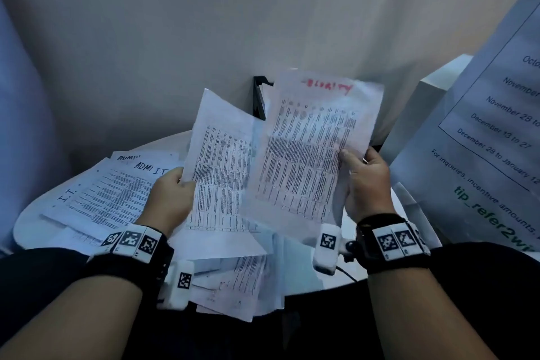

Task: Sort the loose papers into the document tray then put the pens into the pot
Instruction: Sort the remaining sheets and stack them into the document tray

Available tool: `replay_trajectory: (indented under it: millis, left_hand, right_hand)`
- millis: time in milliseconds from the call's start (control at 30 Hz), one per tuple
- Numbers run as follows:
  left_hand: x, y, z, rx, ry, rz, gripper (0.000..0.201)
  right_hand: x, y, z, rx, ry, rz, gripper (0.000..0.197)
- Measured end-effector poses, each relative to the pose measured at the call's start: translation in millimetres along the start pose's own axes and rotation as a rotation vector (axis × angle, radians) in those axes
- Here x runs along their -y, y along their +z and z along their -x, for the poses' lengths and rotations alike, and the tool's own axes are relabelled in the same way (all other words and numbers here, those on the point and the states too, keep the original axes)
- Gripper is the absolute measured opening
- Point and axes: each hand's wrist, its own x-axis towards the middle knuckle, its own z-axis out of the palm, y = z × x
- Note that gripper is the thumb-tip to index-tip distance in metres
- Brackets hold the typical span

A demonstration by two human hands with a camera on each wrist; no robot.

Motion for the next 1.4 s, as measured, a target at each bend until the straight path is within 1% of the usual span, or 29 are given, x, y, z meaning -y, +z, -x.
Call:
replay_trajectory:
  millis: [167, 233, 300, 367, 400, 467, 500, 533, 600, 633, 700, 767, 800, 867, 900, 933, 1000, 1033, 1100, 1167, 1200, 1300, 1400]
  left_hand:
    - [-3, 0, 2, 0.104, 0.040, 0.171, 0.018]
    - [-6, 2, 5, 0.188, 0.025, 0.257, 0.020]
    - [-11, 6, 9, 0.256, -0.011, 0.349, 0.024]
    - [-19, 9, 16, 0.272, -0.060, 0.408, 0.025]
    - [-20, 9, 17, 0.272, -0.075, 0.411, 0.028]
    - [-18, 9, 18, 0.312, -0.084, 0.386, 0.040]
    - [-16, 8, 18, 0.349, -0.065, 0.335, 0.041]
    - [-14, 9, 17, 0.367, -0.034, 0.247, 0.035]
    - [-8, 10, 13, 0.320, 0.022, 0.069, 0.015]
    - [-5, 10, 10, 0.280, 0.029, 0.022, 0.010]
    - [0, 10, 5, 0.201, 0.021, -0.035, 0.013]
    - [3, 5, 0, 0.135, 0.002, -0.067, 0.015]
    - [4, 3, -2, 0.112, -0.012, -0.078, 0.016]
    - [4, -1, -3, 0.071, -0.031, -0.092, 0.017]
    - [4, -3, -4, 0.052, -0.036, -0.091, 0.017]
    - [5, -4, -5, 0.036, -0.038, -0.083, 0.016]
    - [4, -5, -4, 0.027, -0.041, -0.074, 0.015]
    - [3, -6, -3, 0.027, -0.043, -0.077, 0.015]
    - [5, -7, -2, 0.024, -0.043, -0.075, 0.016]
    - [6, -9, -1, 0.015, -0.056, -0.069, 0.017]
    - [7, -10, -2, 0.003, -0.061, -0.067, 0.017]
    - [7, -14, -3, -0.042, -0.077, -0.075, 0.018]
    - [5, -14, -4, -0.076, -0.086, -0.082, 0.018]
  right_hand:
    - [-23, -1, 2, 0.022, 0.145, -0.074, 0.019]
    - [-41, -1, 6, 0.029, 0.224, -0.031, 0.016]
    - [-60, 2, 13, 0.022, 0.285, 0.051, 0.007]
    - [-76, 8, 19, 0.030, 0.330, 0.063, 0.004]
    - [-83, 11, 22, 0.047, 0.348, 0.056, 0.006]
    - [-94, 17, 27, 0.075, 0.350, 0.054, 0.017]
    - [-99, 19, 28, 0.080, 0.340, 0.074, 0.021]
    - [-104, 21, 29, 0.075, 0.328, 0.105, 0.023]
    - [-112, 20, 28, 0.072, 0.313, 0.163, 0.025]
    - [-116, 18, 27, 0.063, 0.312, 0.204, 0.023]
    - [-128, 8, 25, -0.012, 0.328, 0.354, 0.019]
    - [-144, -8, 22, -0.075, 0.388, 0.529, 0.025]
    - [-150, -15, 23, -0.064, 0.440, 0.613, 0.033]
    - [-166, -27, 27, 0.035, 0.571, 0.720, 0.052]
    - [-171, -29, 30, 0.091, 0.612, 0.748, 0.054]
    - [-174, -29, 34, 0.135, 0.622, 0.783, 0.054]
    - [-178, -26, 41, 0.197, 0.571, 0.892, 0.050]
    - [-179, -24, 44, 0.220, 0.538, 0.954, 0.044]
    - [-174, -19, 48, 0.233, 0.481, 1.041, 0.024]
    - [-164, -17, 46, 0.211, 0.400, 1.055, 0.036]
    - [-156, -16, 43, 0.188, 0.373, 1.059, 0.034]
    - [-117, -11, 33, 0.144, 0.246, 1.068, 0.014]
    - [-73, -6, 24, 0.190, 0.043, 1.153, 0.013]
